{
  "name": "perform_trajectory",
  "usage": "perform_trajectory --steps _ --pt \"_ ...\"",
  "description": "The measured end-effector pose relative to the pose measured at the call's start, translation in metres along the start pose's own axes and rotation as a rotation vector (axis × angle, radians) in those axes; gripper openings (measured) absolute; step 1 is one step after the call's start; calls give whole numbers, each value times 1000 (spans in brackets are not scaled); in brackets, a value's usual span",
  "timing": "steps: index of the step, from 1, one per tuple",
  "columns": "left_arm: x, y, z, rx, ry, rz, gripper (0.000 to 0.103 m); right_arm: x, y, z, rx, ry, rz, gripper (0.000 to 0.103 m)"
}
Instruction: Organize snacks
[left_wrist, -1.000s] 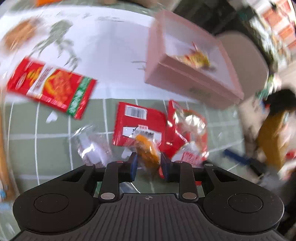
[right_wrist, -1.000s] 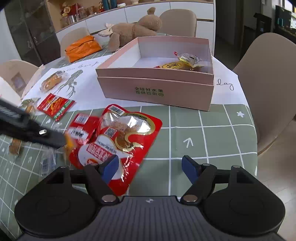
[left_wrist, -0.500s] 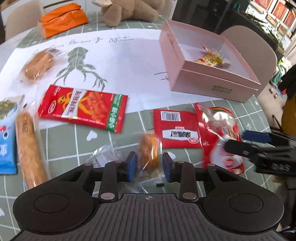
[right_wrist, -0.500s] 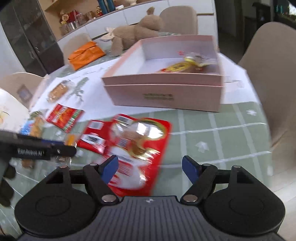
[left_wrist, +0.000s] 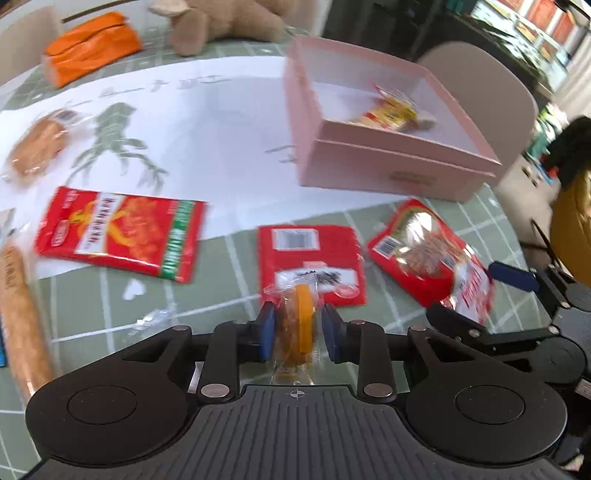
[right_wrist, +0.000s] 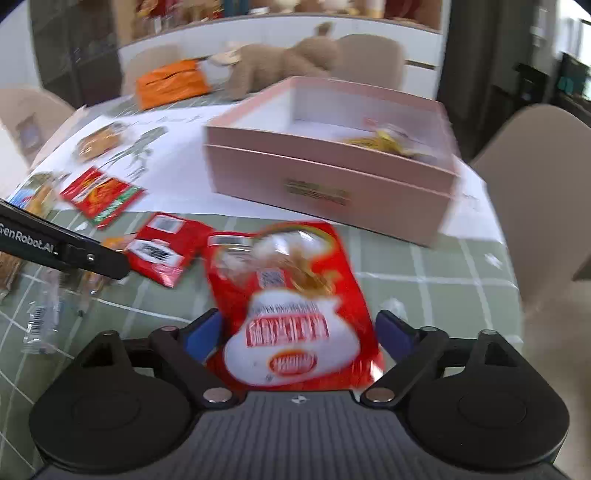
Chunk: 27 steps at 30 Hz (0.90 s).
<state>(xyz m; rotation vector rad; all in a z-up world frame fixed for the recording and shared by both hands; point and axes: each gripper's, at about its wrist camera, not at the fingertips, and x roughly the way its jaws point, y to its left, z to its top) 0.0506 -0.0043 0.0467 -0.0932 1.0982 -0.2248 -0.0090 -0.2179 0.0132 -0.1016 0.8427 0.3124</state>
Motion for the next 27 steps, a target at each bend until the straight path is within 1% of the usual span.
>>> perform_trajectory --steps 3,8,14,17,22,26,27 --pt "0 -10 -4 48 27 -14 30 -2 -10 -8 30 -16 -24 103" --pt "-5 -22 -14 105 54 -14 29 2 -9 -6 31 -19 -38 103" --pt "-8 -21 -20 93 47 -29 30 19 -13 14 -34 -13 21 103" --pt "-9 -23 -24 128 42 -41 30 25 -14 21 -66 -11 52 103" --pt "-11 -29 -31 182 34 -56 31 26 -10 21 -50 -18 37 103" --pt "-12 -33 -34 230 60 -89 32 26 -9 20 -42 -15 33 102" --pt "-13 -33 -36 245 67 -99 32 25 -8 20 -41 -13 31 100"
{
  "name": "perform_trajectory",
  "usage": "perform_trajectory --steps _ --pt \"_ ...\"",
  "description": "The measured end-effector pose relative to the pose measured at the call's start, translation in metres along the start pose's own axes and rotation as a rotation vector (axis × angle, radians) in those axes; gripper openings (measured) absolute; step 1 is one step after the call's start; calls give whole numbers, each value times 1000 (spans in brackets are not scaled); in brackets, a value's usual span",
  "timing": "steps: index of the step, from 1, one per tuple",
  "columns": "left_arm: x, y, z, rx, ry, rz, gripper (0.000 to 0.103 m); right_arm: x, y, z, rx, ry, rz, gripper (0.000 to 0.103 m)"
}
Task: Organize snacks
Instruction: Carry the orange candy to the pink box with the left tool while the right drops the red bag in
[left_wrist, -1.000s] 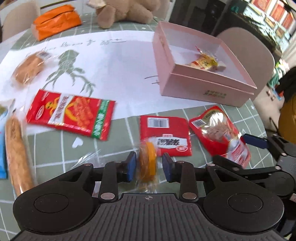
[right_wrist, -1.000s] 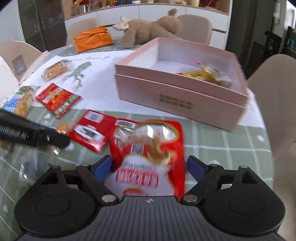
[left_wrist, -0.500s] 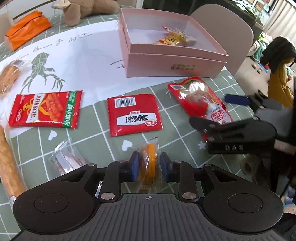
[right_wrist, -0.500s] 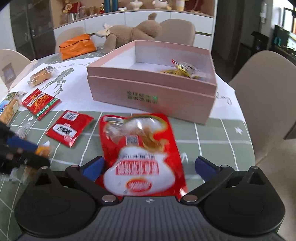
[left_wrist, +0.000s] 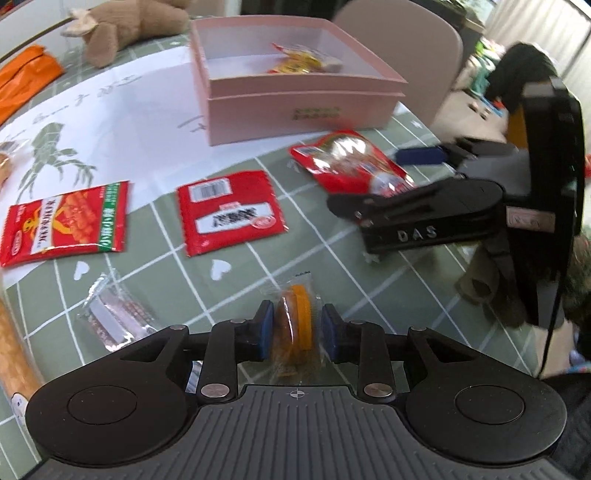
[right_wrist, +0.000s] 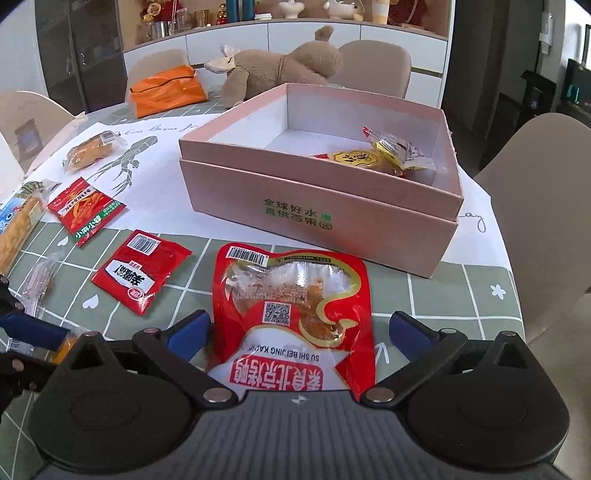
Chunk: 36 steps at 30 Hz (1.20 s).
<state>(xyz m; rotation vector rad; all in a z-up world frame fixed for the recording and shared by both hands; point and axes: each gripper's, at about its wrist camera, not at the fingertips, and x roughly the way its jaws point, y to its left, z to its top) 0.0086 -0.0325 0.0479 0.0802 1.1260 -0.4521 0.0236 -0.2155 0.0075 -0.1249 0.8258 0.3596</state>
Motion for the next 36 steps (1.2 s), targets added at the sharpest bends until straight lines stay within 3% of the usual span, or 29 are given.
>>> perform_trajectory --steps 4,9,10,13,17,22,25,28,30,32,33,34,36 --pt "-2 -2 -5 46 18 -27 32 -7 -1 -3 -22 3 19 91" --pt "-1 -5 -6 32 20 -17 32 -12 -3 -5 -39 4 34 84" --pt "-1 -5 -7 17 19 -21 32 -14 -2 -5 -46 7 39 72" --pt "-2 -4 -11 -2 16 -34 32 -21 4 -3 -83 32 71 57" --pt "-3 -6 -13 6 13 -19 28 -35 9 -6 -99 68 127 52" --pt "-14 3 -5 -86 -55 -55 24 -71 -14 9 -8 -9 128 51" --pt "-50 15 26 -171 -191 -154 24 -104 -31 28 27 -126 95 51" --pt "-99 19 89 -127 -375 -201 24 -140 -45 57 39 -266 59 52" --pt "-114 23 135 -129 -437 -250 28 -153 -50 84 20 -331 26 52" --pt "-110 33 175 -179 -423 -296 32 -154 -53 115 -5 -361 -16 53" --pt "-103 42 193 -220 -414 -291 32 -149 -54 130 -14 -367 -29 59" --pt "-98 48 202 -246 -420 -259 31 -139 -57 147 -16 -357 -30 74" --pt "-90 61 204 -277 -428 -160 31 -114 -68 171 4 -304 -6 79"
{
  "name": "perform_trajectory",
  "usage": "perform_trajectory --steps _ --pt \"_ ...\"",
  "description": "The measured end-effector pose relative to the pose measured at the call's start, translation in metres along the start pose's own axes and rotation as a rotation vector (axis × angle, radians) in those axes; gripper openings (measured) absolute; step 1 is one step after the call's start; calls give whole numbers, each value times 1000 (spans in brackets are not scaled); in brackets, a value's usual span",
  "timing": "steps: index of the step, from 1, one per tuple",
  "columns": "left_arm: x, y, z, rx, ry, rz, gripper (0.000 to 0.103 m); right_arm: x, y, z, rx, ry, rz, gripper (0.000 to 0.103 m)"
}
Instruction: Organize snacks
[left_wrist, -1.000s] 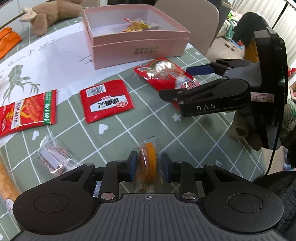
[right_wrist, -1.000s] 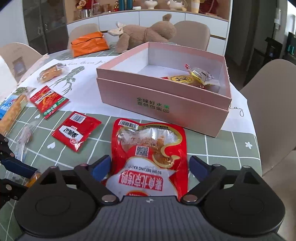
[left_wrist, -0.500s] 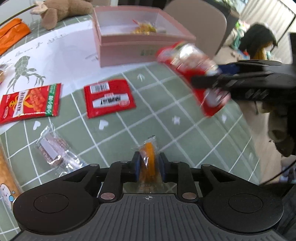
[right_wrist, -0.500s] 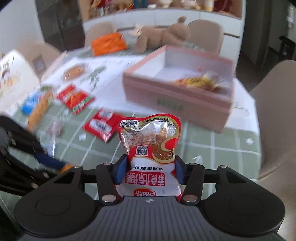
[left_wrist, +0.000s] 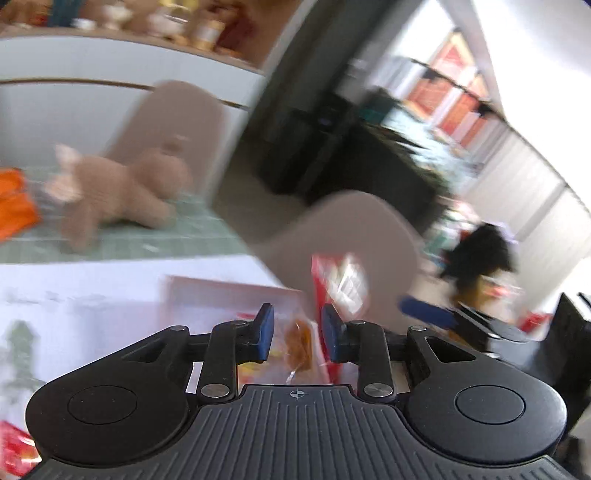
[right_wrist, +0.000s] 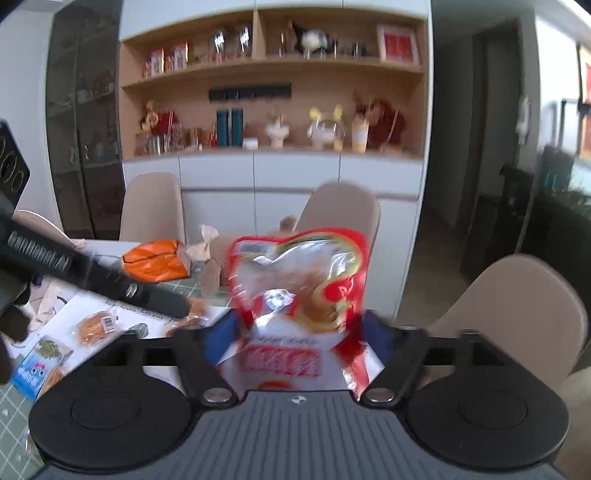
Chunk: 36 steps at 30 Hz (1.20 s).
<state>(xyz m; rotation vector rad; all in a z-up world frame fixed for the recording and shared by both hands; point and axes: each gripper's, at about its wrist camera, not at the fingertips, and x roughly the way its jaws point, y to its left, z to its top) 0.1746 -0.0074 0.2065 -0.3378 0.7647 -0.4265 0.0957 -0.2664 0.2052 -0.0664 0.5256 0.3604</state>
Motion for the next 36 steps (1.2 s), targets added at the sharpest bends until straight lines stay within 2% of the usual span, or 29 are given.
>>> perform_trajectory --steps 2,4,8,11,16,19,22,26,28,32,36 --pt "-4 17 -13 -7 4 17 31 31 -17 3 78 92 13 79" --pt "-10 39 -37 -26 36 50 31 41 -29 -6 143 121 38 79" --pt "-23 86 -104 -92 127 209 31 46 -34 -43 185 174 63 79" --pt "-47 112 -151 -129 158 304 31 48 -20 -71 159 232 78 79" --pt "-93 142 -193 -172 98 483 31 51 38 -114 55 316 152 79" --pt "-115 160 -205 -238 38 544 24 52 80 -136 -19 366 198 79" --pt "-136 167 -204 -285 -11 607 24 53 125 -155 -117 396 230 79" --pt "-142 172 -198 -296 -26 641 25 48 165 -167 -182 410 323 79" --pt "-140 171 -197 -283 -13 653 25 42 179 -170 -239 393 323 79" --pt "-124 168 -196 -253 8 637 26 37 184 -172 -279 375 305 79" --pt "-115 165 -191 -221 21 643 27 35 163 -171 -201 390 294 79"
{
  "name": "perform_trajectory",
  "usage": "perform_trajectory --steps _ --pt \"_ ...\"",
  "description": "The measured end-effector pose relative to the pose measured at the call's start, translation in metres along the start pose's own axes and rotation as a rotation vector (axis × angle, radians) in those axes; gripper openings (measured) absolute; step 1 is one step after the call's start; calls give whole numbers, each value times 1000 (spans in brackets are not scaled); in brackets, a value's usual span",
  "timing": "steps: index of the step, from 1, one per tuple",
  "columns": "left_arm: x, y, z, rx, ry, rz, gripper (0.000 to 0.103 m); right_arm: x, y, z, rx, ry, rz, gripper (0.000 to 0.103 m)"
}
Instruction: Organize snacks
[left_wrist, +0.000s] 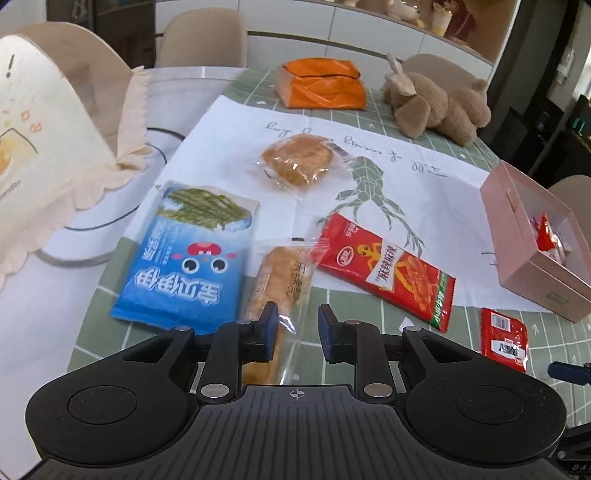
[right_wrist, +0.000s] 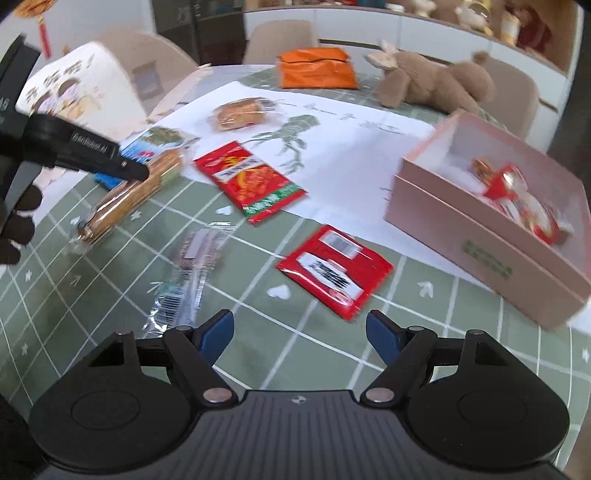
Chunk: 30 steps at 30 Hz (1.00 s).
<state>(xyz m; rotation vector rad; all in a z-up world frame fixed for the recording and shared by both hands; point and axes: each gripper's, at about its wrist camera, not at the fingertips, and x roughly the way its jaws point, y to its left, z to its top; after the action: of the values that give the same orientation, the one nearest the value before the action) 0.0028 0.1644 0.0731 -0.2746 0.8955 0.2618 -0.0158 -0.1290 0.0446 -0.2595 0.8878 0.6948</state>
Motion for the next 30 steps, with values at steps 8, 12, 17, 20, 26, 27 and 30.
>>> perform_trajectory --steps 8,12,17,20,26,27,30 --pt "0 9 -1 -35 -13 48 27 2 -20 -2 52 -6 -46 79" --pt "-3 6 -3 -22 -2 1 32 7 -9 9 23 -14 -5 79" --pt "-2 1 -4 -31 18 -73 32 28 34 23 -63 -3 101 79" --pt "-4 -4 -6 -14 31 -93 32 44 65 28 -145 -1 116 73" --pt "-2 1 -6 -11 51 -32 32 45 85 29 -251 3 100 36" --pt "0 2 -7 -13 61 -27 33 43 83 27 -245 6 98 35" --pt "2 -3 -8 7 77 -38 34 30 64 14 -211 14 66 35"
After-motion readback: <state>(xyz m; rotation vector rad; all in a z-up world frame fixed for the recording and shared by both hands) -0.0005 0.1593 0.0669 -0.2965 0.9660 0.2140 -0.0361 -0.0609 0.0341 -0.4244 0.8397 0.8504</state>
